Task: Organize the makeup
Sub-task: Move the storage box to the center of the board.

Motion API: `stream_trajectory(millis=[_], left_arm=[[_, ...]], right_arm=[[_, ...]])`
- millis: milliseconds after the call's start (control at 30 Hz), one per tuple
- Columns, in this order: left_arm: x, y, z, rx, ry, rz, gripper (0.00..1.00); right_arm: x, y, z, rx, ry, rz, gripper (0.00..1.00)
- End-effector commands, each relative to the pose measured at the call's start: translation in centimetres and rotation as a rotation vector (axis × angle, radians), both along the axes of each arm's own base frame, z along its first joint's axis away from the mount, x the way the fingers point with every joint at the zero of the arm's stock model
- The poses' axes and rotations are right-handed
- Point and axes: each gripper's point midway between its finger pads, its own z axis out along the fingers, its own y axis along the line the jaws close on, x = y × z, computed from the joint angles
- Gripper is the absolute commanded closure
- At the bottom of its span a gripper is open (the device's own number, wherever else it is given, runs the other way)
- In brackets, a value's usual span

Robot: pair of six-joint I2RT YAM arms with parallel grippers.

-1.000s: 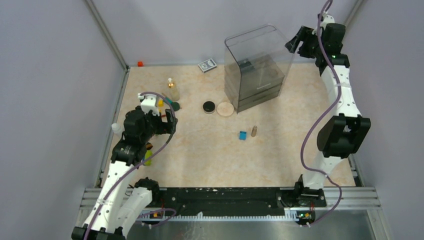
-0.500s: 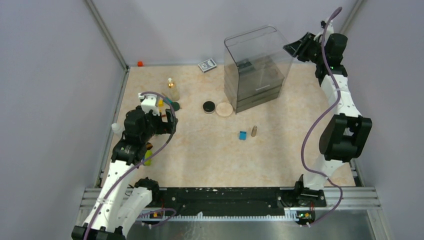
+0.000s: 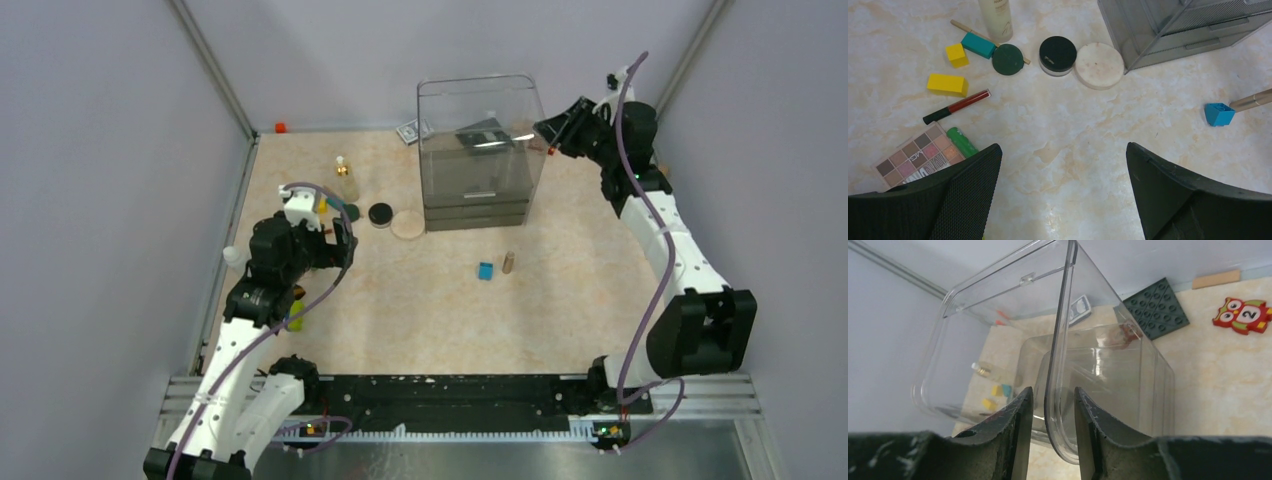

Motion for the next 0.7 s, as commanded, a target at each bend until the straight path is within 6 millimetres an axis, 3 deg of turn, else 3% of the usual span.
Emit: stream_trajectory(millis=[0, 200, 333, 500, 667], left_arm=[[0.6, -0.7, 0.7, -0.023, -0.032, -0.027, 0.01], [0.0, -5.4, 1.1, -0.131, 0.008, -0.276, 0.01], [1.0, -8.4, 3.3, -0.196, -0.036, -0.321, 0.01], [4.0, -12.1, 4.6, -0.201, -0.061, -0.285, 0.01], [9.1, -14.2, 3.6, -0.230, -0.077, -0.220, 0.05]], right_arm=[[-2.2, 0.7, 0.5, 0.045, 0.001, -0.056, 0.66], [-3.3, -0.4, -0.3, -0.001, 0.013, -0.107, 0.66], [-3.7, -0.2, -0.7, -0.005, 0.019, -0.095, 0.66], [-4.0, -0.3, -0.6, -0.008, 0.012, -0.096, 0.66], [-4.4, -0.5, -0.1, -0.006, -0.003, -0.102, 0.65]])
